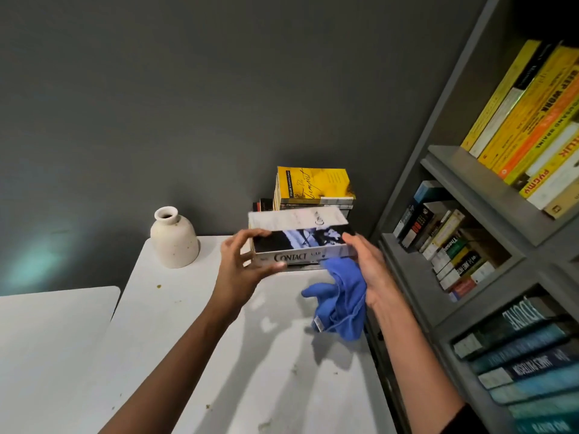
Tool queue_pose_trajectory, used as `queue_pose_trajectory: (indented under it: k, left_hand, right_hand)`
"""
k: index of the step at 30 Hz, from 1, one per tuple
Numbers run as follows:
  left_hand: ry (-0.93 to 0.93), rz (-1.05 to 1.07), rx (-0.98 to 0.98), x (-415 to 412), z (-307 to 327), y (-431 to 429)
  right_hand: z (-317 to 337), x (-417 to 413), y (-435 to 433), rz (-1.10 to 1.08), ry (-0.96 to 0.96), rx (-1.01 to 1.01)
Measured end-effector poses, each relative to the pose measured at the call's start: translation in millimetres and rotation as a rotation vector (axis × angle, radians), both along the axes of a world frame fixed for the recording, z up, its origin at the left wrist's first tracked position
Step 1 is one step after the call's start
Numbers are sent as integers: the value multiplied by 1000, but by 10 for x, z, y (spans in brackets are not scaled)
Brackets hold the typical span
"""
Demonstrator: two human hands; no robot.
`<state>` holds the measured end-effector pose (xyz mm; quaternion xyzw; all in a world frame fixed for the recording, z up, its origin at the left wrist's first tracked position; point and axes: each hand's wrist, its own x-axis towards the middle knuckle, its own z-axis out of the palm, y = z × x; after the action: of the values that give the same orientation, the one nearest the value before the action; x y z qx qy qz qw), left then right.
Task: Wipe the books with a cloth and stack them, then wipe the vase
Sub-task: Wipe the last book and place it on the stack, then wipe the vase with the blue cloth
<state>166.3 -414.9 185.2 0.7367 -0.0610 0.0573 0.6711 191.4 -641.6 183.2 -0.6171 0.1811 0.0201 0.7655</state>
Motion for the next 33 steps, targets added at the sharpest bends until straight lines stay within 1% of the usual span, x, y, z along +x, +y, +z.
queue_pose_trajectory:
  k: [1, 2, 4, 6, 9, 14, 19, 22, 25, 27, 30, 33]
  left_hand:
    - [36, 9, -59, 90, 36, -50]
    - [42, 26, -63, 204, 72, -91]
    - [-8, 42, -23, 456, 127, -150]
    - [-52, 48, 9, 699, 208, -206]
    - [-59, 72, 47, 1035, 329, -322]
    - [-88, 58, 111, 1441, 289, -465]
    - [-97, 50, 195, 1655, 153, -516]
    - [-125, 49, 260, 1725, 94, -531]
    - [-92, 115, 364, 1757, -12, -527]
    - [-124, 112, 378, 1763, -77, -521]
    - [-169, 114, 379, 1784, -128, -501]
    - [-194, 143, 383, 1791, -163, -473]
  right_hand:
    - [72, 58, -15, -18, -59, -20]
    - [136, 139, -46, -26, -108, -38]
    - [251, 316, -107, -13, -181, -98]
    - [363, 492, -173, -1, -236, -207]
    - [519, 785, -289, 32, -289, -360]
    - [457, 1251, -513, 125, -245, -608]
    - [237, 1467, -639, 158, -165, -725]
    - [200, 1523, -700, 147, -162, -817]
    - [229, 1491, -745, 232, -128, -878]
    - [192, 1463, -762, 264, -107, -958]
    - [145, 1432, -734, 176, -129, -1111]
    - [144, 1409, -689, 106, -156, -1127]
